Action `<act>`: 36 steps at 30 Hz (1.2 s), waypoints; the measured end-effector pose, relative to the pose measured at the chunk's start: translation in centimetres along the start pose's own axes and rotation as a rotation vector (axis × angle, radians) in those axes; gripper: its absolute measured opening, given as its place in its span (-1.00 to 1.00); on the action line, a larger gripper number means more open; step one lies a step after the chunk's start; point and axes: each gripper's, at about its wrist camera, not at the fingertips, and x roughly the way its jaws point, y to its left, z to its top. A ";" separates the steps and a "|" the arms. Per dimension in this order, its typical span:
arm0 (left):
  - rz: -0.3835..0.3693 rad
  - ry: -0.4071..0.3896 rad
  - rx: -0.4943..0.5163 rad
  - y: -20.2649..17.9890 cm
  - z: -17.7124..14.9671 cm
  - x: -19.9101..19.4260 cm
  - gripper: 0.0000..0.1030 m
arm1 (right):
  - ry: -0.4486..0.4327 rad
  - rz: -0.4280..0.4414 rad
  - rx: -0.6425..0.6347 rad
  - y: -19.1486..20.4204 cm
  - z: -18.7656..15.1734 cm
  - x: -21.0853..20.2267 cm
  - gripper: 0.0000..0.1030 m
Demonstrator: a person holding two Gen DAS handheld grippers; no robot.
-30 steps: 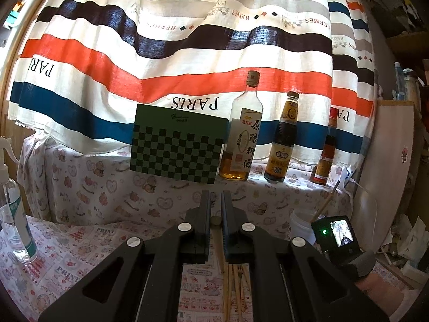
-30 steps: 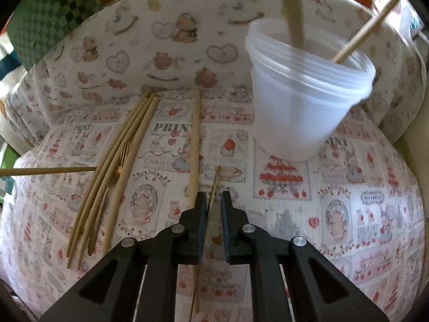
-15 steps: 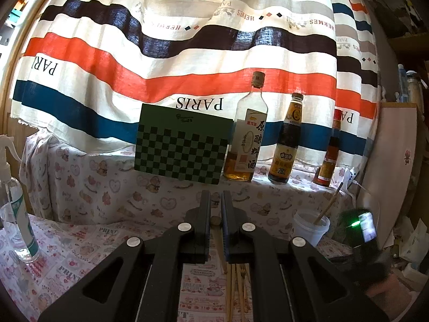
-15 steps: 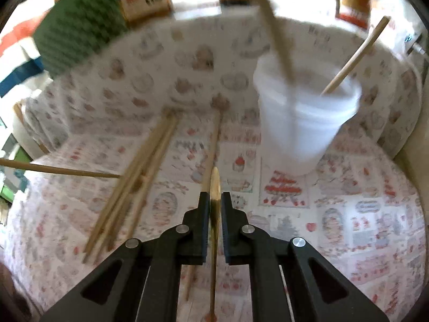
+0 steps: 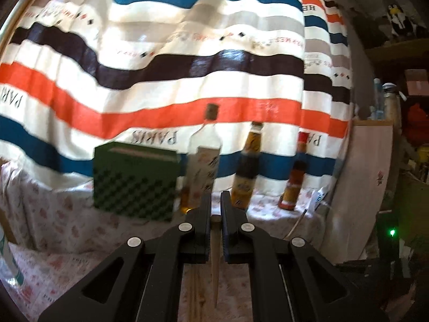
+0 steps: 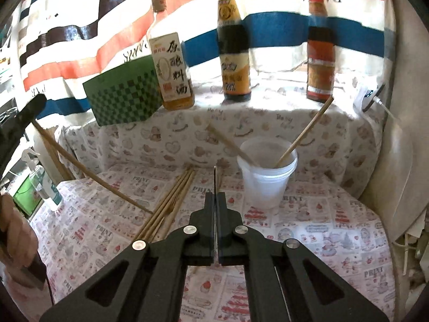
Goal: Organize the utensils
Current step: 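Lower the spoon into the cup and open the right tool while the left tool releases a chopstick there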
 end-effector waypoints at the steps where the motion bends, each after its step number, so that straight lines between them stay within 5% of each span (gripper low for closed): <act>1: -0.004 -0.002 0.009 -0.6 0.5 0.2 -0.89 | -0.011 -0.006 0.001 -0.2 0.3 -0.4 -0.97; 10: -0.014 0.027 0.023 -5.0 3.1 4.5 -0.89 | -0.149 -0.080 0.012 -2.6 5.0 -3.5 -0.97; 14: -0.018 -0.022 0.019 -6.6 4.0 6.9 -0.90 | -0.223 -0.112 0.037 -4.2 7.3 -4.0 -0.97; 21: -0.065 -0.045 -0.038 -8.0 5.3 11.4 -0.89 | -0.329 -0.060 0.062 -6.3 10.2 -3.1 -0.97; 27: -0.111 -0.036 -0.049 -8.5 3.8 14.3 -0.90 | -0.263 -0.062 0.059 -7.6 10.3 1.4 -0.97; 36: -0.128 0.143 -0.039 -7.5 -1.5 18.2 -0.89 | -0.034 0.006 0.168 -11.1 9.3 8.1 -0.97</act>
